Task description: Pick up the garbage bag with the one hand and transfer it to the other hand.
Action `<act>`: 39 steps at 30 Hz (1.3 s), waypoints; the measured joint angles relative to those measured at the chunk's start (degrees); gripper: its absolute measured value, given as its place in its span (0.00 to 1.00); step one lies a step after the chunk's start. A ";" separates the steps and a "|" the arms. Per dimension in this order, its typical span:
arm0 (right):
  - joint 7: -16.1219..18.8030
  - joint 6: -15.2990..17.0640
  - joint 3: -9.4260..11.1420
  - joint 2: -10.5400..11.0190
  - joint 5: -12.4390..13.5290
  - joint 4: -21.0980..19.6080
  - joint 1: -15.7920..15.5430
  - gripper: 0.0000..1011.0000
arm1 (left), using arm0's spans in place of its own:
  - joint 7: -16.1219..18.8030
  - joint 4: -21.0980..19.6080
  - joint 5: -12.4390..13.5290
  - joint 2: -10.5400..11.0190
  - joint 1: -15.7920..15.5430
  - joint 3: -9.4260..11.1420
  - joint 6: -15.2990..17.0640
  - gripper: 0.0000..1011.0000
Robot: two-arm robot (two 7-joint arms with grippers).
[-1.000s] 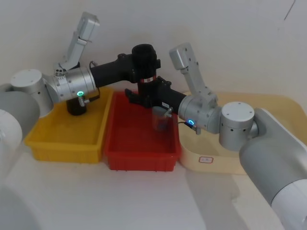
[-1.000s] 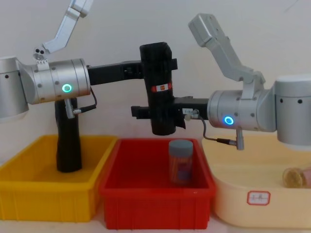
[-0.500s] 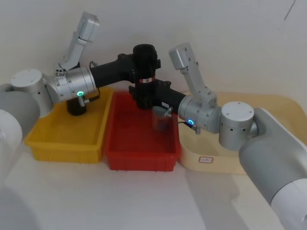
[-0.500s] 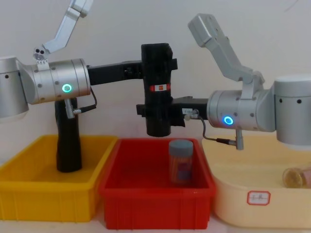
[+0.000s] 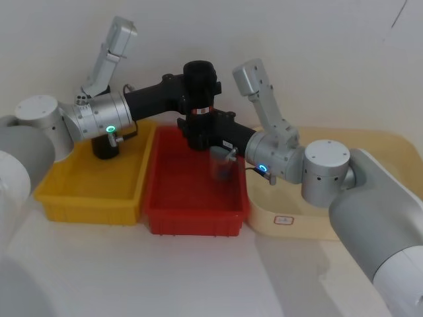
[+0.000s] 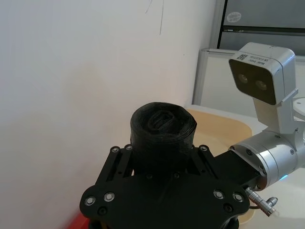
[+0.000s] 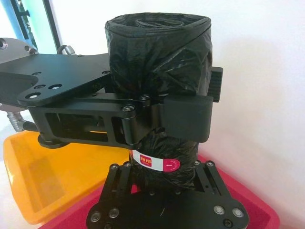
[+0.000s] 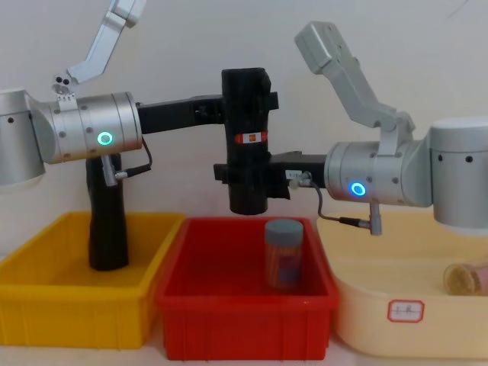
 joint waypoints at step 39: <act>-10.68 10.03 4.52 7.28 -2.32 -19.06 -8.40 0.50 | 0.00 0.00 0.00 0.00 0.00 0.00 0.00 0.99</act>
